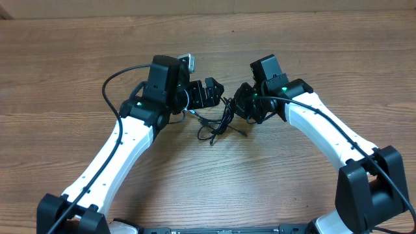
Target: Untangle cables
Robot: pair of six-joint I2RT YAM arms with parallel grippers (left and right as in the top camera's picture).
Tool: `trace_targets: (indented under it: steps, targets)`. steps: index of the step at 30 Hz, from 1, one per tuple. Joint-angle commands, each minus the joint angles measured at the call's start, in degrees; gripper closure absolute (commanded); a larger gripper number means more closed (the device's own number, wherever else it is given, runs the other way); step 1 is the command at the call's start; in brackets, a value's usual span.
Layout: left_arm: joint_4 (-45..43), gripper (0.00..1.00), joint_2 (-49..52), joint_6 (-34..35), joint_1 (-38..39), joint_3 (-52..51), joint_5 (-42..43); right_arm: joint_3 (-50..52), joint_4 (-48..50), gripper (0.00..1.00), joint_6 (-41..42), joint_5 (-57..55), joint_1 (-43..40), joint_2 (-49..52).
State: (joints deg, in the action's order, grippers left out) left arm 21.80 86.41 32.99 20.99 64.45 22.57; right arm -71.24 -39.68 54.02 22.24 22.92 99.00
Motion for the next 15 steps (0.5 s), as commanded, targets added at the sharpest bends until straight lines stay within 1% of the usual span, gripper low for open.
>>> trace_targets:
  steps: [1,4,5,8,9,11,12,13,14,15]
  targets:
    - [-2.9,0.11,4.4,9.8,0.0,0.9,8.4,-0.1,0.3,0.96,-3.6,-0.8,-0.2,-0.1]
    - [-5.6,0.25,7.8,16.8,0.0,0.9,12.0,-0.1,0.3,0.96,-3.6,-0.8,-0.2,-0.1]
    - [-7.0,0.35,10.2,20.6,0.0,0.9,13.8,-0.1,0.3,0.96,-3.6,-0.8,-0.2,-0.1]
    - [-7.8,0.39,13.2,24.4,0.0,0.9,15.6,-0.1,0.3,0.96,-3.5,-0.8,-0.2,-0.1]
    - [-7.8,0.43,14.1,25.5,0.0,0.9,16.1,-0.1,0.2,0.96,-3.5,-0.8,-0.2,-0.1]
    - [-7.8,0.64,15.3,26.0,0.0,0.9,16.8,-0.1,0.1,0.96,-3.5,-0.8,-0.2,-0.1]
    - [-7.7,0.72,15.7,26.0,0.0,0.9,17.0,-0.1,0.1,0.96,-3.5,-0.8,-0.2,-0.1]
    - [-8.0,0.89,16.2,25.9,0.0,0.9,16.9,-0.1,0.1,0.96,-3.5,-0.8,-0.2,-0.1]
    - [-8.5,0.96,16.3,25.8,-0.1,0.9,16.9,-0.1,0.1,0.96,-3.6,-0.8,-0.2,-0.1]
    - [-9.2,0.96,16.3,25.1,-0.2,0.9,16.8,-0.1,0.1,0.96,-3.6,-0.8,-0.2,-0.1]
